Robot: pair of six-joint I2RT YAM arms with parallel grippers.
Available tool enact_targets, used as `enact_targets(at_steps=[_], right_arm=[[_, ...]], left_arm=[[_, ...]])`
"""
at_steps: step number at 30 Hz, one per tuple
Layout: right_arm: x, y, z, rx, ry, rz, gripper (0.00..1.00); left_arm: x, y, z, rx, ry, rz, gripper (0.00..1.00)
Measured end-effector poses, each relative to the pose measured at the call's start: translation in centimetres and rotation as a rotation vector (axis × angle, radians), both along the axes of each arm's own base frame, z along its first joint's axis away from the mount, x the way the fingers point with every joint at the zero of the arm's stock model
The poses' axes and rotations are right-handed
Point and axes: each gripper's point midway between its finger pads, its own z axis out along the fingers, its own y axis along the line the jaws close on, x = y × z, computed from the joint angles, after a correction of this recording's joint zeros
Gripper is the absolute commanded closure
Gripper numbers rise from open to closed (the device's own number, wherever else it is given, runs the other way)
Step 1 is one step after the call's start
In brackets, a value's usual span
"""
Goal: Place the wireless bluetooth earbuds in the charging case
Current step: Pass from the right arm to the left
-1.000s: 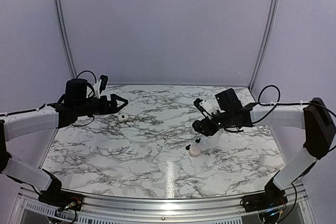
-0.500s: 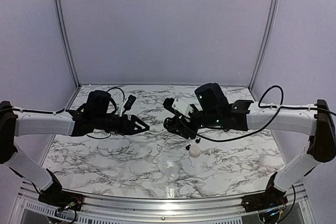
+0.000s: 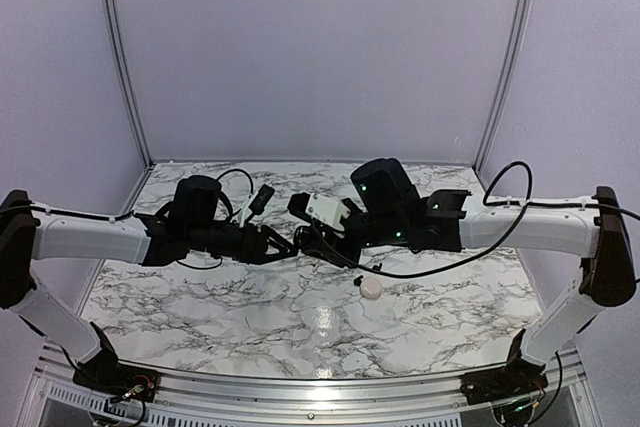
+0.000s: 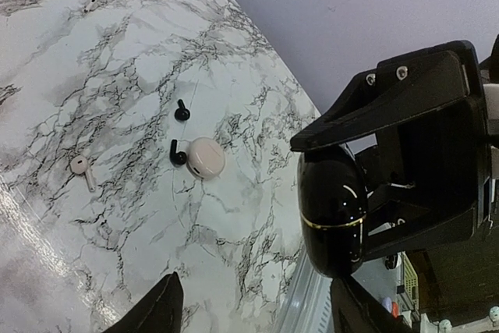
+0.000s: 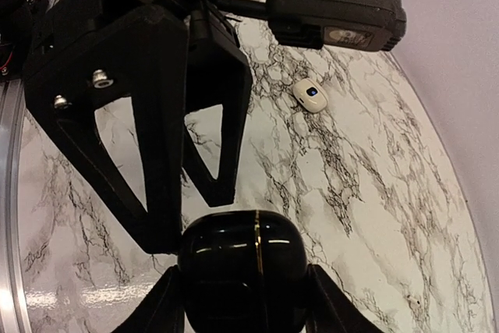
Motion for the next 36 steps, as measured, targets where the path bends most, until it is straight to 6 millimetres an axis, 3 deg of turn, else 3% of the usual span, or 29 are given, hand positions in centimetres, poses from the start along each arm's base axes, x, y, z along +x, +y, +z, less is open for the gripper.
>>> enact_targets(at_steps=[9, 18, 30, 36], right_arm=[[0.1, 0.3, 0.6, -0.005, -0.032, -0.004, 0.61], [-1.1, 1.0, -1.0, -0.043, -0.006, 0.033, 0.61], [-0.9, 1.1, -1.0, -0.052, -0.011, 0.032, 0.61], [-0.5, 1.5, 0.1, -0.037, -0.037, 0.029, 0.61]], left_arm=[[-0.1, -0.5, 1.5, -0.068, 0.001, -0.01, 0.42], [0.2, -1.1, 3.6, -0.144, -0.033, -0.007, 0.49], [0.4, -1.1, 3.5, -0.15, -0.018, 0.003, 0.58], [0.2, -1.2, 3.5, -0.152, -0.01, -0.007, 0.63]])
